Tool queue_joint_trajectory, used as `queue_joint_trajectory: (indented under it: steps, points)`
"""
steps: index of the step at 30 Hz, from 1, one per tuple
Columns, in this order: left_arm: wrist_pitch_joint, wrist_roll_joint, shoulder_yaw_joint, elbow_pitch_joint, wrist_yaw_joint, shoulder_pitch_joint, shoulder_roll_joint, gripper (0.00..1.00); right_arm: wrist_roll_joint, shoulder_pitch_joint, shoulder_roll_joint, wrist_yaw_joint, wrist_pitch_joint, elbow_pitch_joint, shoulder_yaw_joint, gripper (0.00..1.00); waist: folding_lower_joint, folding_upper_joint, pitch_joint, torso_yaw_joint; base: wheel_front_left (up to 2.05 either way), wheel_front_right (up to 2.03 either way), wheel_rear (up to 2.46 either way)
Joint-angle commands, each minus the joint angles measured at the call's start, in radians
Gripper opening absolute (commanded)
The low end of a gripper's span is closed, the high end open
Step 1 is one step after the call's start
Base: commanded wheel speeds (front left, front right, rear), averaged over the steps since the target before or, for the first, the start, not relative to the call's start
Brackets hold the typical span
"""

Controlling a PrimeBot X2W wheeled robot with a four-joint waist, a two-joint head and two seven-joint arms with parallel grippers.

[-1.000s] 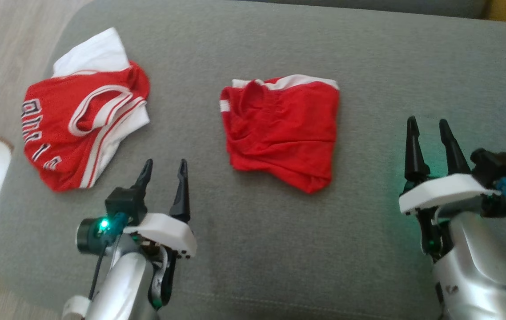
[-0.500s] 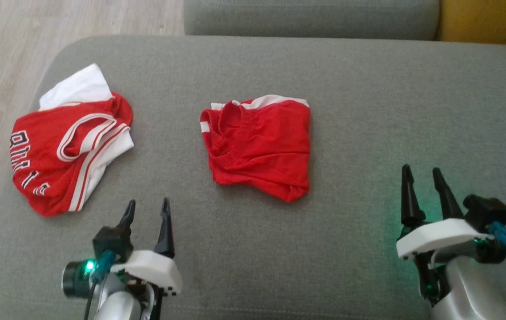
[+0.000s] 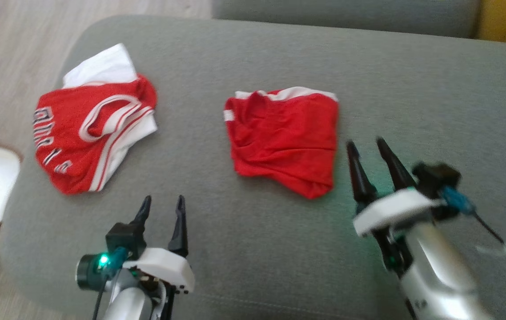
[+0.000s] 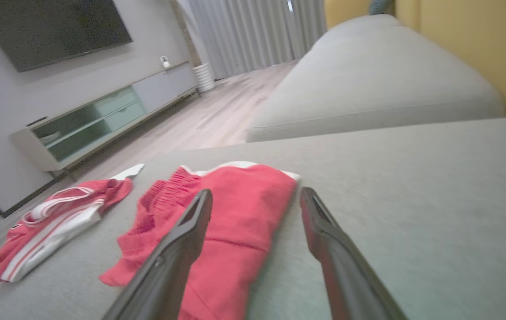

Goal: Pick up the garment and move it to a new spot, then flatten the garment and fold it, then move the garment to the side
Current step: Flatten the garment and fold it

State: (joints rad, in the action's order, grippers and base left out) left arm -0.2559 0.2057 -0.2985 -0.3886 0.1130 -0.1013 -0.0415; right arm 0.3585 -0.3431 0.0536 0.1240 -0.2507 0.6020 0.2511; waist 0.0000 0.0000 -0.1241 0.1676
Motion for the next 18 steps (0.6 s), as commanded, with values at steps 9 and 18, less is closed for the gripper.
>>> queue_joint_trajectory:
  steps: [9, 18]
  points:
    - [-0.006, 0.053, -0.039, 0.031, 0.009, -0.061, -0.009, 1.0, -0.077, -0.275, -0.003, 0.007, 0.052, 0.141, 0.142, 1.0, 0.0, 0.0, -0.081, 0.157, 0.0, 0.0, 0.0]
    - [-0.006, 0.075, -0.052, 0.039, 0.019, -0.066, -0.009, 1.0, -0.15, -0.326, -0.003, 0.007, 0.077, 0.272, 0.086, 1.0, 0.0, 0.0, -0.1, 0.179, 0.0, 0.0, 0.0]
